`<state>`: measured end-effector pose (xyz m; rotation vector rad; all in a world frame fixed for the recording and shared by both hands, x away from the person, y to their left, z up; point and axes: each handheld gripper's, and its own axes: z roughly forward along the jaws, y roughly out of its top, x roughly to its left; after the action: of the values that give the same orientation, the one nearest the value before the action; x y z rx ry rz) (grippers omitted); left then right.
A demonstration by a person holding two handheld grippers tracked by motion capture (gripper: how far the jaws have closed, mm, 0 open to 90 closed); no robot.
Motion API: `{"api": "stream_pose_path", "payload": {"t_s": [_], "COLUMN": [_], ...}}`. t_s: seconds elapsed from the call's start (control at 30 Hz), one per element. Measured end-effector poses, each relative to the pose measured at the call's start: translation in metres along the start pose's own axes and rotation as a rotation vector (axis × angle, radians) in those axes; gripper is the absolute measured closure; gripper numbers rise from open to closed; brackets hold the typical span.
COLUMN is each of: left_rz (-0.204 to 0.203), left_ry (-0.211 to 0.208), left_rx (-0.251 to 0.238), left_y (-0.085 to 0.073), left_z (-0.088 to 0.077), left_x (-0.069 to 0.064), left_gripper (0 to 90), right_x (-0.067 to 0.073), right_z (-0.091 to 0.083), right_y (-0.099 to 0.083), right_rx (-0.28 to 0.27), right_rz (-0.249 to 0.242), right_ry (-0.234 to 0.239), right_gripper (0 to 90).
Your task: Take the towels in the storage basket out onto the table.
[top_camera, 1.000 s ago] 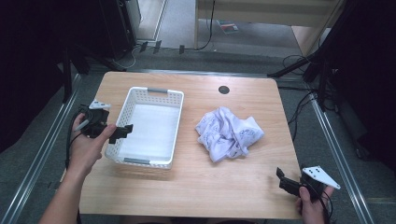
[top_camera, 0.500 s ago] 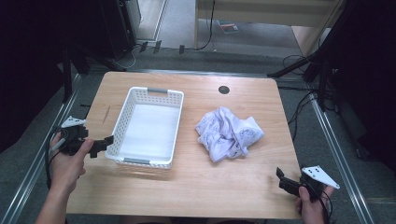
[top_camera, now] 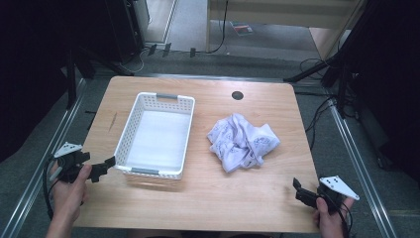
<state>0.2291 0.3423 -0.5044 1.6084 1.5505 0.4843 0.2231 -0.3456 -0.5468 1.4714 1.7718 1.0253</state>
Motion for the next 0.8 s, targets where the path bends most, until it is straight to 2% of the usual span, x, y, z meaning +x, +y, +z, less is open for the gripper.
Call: {"api": "stream_pose_path", "payload": {"t_s": [0.13,0.27,0.43,0.53,0.7,0.73,0.77,0.8], "left_rz": [0.000,-0.012,-0.055,-0.045,-0.038,-0.058,-0.058,-0.058], "left_ry": [0.001,0.008,0.023,0.058,0.081,0.078,0.078,0.089], "left_rx": [-0.070,-0.093,-0.076,-0.069,-0.072,-0.084,-0.084,-0.115], "left_y": [-0.009,-0.014,-0.028,-0.037,-0.047,-0.051,-0.051,-0.051], "left_z": [-0.006,-0.014,-0.017,-0.013,-0.005,-0.004,-0.004,-0.007], "left_x": [0.001,0.007,0.024,0.029,0.032,0.033,0.033,0.032], "left_gripper": [0.0,0.0,0.0,0.0,0.0,0.0,0.0,0.0], "right_x": [0.000,0.000,0.000,0.001,0.001,0.000,-0.001,-0.002], "right_z": [0.000,0.001,0.001,0.002,0.002,0.002,0.002,0.001], "right_y": [0.000,0.000,0.001,0.001,0.001,0.001,0.001,0.001], "right_rx": [0.009,0.012,0.015,0.020,0.027,0.024,0.021,0.010], "right_rz": [0.004,-0.001,-0.003,-0.004,-0.001,0.007,0.015,0.030], "right_ry": [-0.005,-0.008,-0.010,-0.014,-0.013,-0.013,-0.011,-0.009], "right_gripper": [5.4,5.4,5.4,5.4,5.3,5.2,5.2,5.2]}}
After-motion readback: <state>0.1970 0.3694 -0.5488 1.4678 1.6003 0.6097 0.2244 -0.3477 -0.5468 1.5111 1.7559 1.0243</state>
